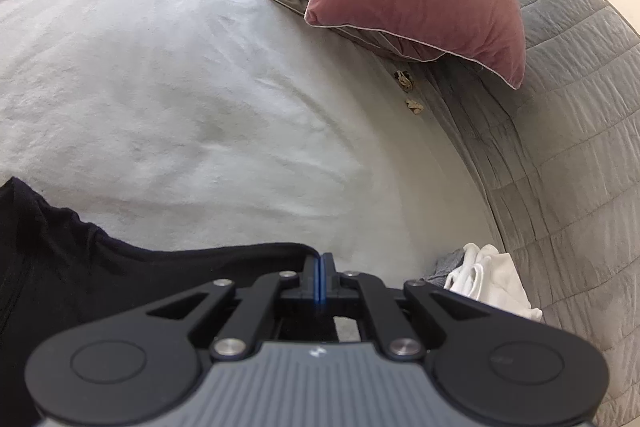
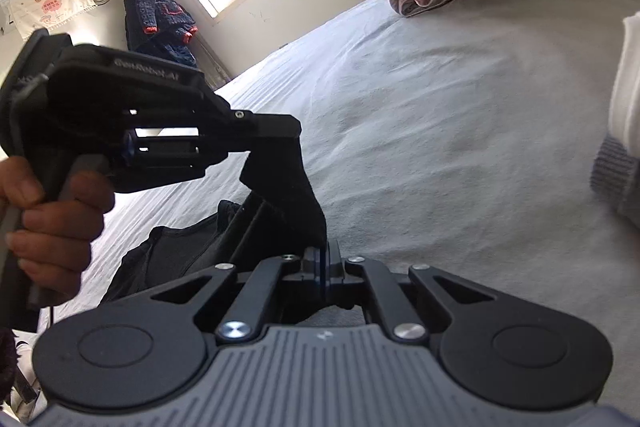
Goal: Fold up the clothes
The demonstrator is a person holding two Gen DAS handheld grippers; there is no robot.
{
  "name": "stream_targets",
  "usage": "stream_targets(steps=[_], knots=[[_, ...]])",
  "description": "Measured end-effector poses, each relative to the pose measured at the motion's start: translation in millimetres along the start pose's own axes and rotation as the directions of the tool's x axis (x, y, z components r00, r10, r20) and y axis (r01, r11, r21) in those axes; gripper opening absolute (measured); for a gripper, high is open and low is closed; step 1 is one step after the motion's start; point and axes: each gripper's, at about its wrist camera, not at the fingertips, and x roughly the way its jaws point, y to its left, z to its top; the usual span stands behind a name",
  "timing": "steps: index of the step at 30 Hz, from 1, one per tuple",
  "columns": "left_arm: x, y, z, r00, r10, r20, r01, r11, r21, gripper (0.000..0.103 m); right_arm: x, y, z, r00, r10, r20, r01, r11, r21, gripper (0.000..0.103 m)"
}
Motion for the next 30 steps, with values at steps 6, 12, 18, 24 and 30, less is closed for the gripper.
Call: stream_targets(steps=[6,12,18,24,30], knots=[[48,1,-13,0.999,0.006,-0.047,-0.006,1.000,-0.002,0.001,-11,-35,7,0.991,-0.039,-0.126,0.066,0.975,0.212,0.002],[81,12,-24,0.995,-0.073,-0.065,0.064,0.989,-0.130,0.002,-17,-42,-5,0.983,-0.099,-0.154,0.129,0.973,0.193,0.005],[59,9,-24,0.991,-0.136,-0.013,0.132,0.974,-0.184,0.023,-33,-34,-3,0.978,-0.164,-0.128,0.183,0.971,0.155,0.016],[-2,5,-37,0.996,-0.087,0.019,0.088,0.985,-0.149,0.040,-47,-16,-2,0.978,-0.178,-0.111,0.195,0.967,0.163,0.043],[-66,8,-80,1.000,-0.025,0.012,0.027,0.992,-0.126,0.040,-70,22,-14,0.980,-0.165,-0.110,0.183,0.967,0.180,0.042]])
